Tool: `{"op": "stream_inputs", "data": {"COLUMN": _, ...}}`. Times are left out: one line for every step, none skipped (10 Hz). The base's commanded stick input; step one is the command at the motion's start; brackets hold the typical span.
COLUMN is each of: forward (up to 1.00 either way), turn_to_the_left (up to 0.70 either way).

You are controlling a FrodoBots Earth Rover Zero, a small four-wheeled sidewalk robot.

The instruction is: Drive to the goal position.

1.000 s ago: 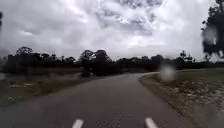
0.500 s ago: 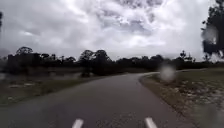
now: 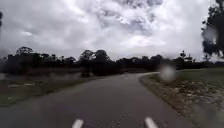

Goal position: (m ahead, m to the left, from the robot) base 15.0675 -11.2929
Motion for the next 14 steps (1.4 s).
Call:
{"op": "stream_inputs", "data": {"forward": 0.85, "turn_to_the_left": 0.0}}
{"op": "stream_inputs", "data": {"forward": 0.85, "turn_to_the_left": 0.0}}
{"op": "stream_inputs", "data": {"forward": 0.85, "turn_to_the_left": 0.0}}
{"op": "stream_inputs", "data": {"forward": 0.85, "turn_to_the_left": 0.0}}
{"op": "stream_inputs", "data": {"forward": 0.85, "turn_to_the_left": 0.0}}
{"op": "stream_inputs", "data": {"forward": 0.85, "turn_to_the_left": 0.0}}
{"op": "stream_inputs", "data": {"forward": 0.85, "turn_to_the_left": 0.0}}
{"op": "stream_inputs", "data": {"forward": 0.85, "turn_to_the_left": 0.0}}
{"op": "stream_inputs", "data": {"forward": 0.85, "turn_to_the_left": 0.0}}
{"op": "stream_inputs", "data": {"forward": 0.85, "turn_to_the_left": 0.0}}
{"op": "stream_inputs", "data": {"forward": 0.85, "turn_to_the_left": 0.0}}
{"op": "stream_inputs", "data": {"forward": 0.85, "turn_to_the_left": 0.0}}
{"op": "stream_inputs", "data": {"forward": 0.85, "turn_to_the_left": 0.0}}
{"op": "stream_inputs", "data": {"forward": 0.85, "turn_to_the_left": 0.0}}
